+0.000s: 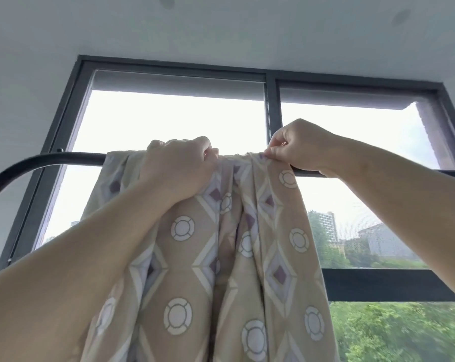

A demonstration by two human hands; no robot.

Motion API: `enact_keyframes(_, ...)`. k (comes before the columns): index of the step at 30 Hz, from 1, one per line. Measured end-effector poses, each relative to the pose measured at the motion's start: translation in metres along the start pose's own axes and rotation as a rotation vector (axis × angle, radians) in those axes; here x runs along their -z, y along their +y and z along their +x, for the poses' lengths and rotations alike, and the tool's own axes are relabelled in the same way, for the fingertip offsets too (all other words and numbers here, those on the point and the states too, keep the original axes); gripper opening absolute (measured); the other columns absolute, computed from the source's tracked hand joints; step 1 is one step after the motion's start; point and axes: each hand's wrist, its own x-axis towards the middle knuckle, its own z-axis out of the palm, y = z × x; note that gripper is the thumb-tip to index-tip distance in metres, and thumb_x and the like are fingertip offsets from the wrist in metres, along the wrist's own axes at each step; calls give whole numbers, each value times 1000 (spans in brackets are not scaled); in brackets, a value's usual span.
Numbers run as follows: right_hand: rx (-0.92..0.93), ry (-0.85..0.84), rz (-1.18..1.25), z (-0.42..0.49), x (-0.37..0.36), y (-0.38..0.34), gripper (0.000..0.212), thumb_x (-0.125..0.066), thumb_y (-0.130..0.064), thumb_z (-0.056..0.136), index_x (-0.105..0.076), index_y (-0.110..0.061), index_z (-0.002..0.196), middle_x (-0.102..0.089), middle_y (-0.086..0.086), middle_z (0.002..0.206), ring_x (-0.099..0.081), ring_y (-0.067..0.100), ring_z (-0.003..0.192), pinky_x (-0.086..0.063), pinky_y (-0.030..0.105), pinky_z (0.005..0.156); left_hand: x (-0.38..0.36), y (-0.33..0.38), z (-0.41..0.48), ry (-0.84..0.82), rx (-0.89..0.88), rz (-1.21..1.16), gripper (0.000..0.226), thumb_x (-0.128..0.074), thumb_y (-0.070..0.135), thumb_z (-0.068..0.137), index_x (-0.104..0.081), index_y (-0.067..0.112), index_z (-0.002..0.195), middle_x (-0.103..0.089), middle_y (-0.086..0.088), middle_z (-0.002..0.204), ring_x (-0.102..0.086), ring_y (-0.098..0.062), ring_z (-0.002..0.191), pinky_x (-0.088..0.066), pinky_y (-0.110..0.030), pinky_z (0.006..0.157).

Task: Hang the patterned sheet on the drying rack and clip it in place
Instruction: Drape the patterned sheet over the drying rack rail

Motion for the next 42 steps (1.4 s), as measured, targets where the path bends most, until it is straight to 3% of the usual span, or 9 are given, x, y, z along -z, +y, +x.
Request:
enact_keyframes(8,63,-14,-165,-21,-28,-24,35,-53,-52,86,-56,-24,105,-63,-7,99,-57,16,96,-43,41,93,0,0,4,-90,42,-37,29,-35,39,90,-57,21,96,-61,2,82,-49,-21,89,-27,-36,81)
enact_keyframes(12,42,-59,-261,-26,-34,-30,30,-57,-37,78,-55,-17,101,-63,-2,77,-62,20,79,-51,39,79,5,-5,0,-98,6,-121,26,-43,29,86,-60,16,100,-58,2,77,-49,-18,77,-27,-31,71)
enact_keyframes(16,99,57,-420,-26,-28,-27,13,-44,-10,83,-47,-12,70,-53,3,61,-55,22,58,-43,30,53,4,-4,-4,-42,-16,-96,19,-44,25,87,-56,15,97,-54,3,74,-48,-19,77,-25,-30,70)
enact_keyframes(21,148,167,-630,-24,-34,-23,30,-40,4,85,-31,-13,62,-37,2,62,-35,17,51,-34,30,59,-5,2,-2,74,-35,28,25,-37,21,95,-59,13,105,-64,-4,94,-55,-26,91,-26,-29,75)
enact_keyframes(28,-162,267,117,14,-5,-3,36,-33,7,85,-66,-7,81,-58,9,72,-51,21,61,-47,24,48,-2,4,3,158,-40,4,28,-36,23,94,-62,19,105,-66,-1,87,-54,-23,83,-28,-29,73)
enact_keyframes(31,-406,369,612,19,14,4,33,-28,11,87,-60,3,87,-55,15,76,-53,23,58,-48,32,54,3,3,4,134,6,-52,26,-41,25,90,-65,19,100,-65,1,76,-54,-22,81,-29,-30,74)
enact_keyframes(35,-517,474,987,4,40,25,40,-16,3,94,-45,2,67,-50,13,63,-54,21,46,-44,28,37,4,0,9,9,58,-128,22,-47,32,88,-66,20,90,-65,4,71,-55,-16,76,-34,-32,76)
enact_keyframes(39,-481,6,714,-5,28,25,43,-26,-16,98,-38,-17,56,-34,3,54,-32,14,45,-28,24,45,-2,17,16,-215,26,-203,47,-40,60,88,-68,23,91,-70,6,83,-60,-14,85,-40,-42,94)
enact_keyframes(42,-425,-303,356,-18,29,19,39,-59,-45,87,-61,-11,68,-63,8,64,-60,16,53,-50,20,50,-9,36,21,-183,-15,-154,34,-41,44,95,-66,21,90,-67,5,90,-58,-19,93,-35,-42,95)
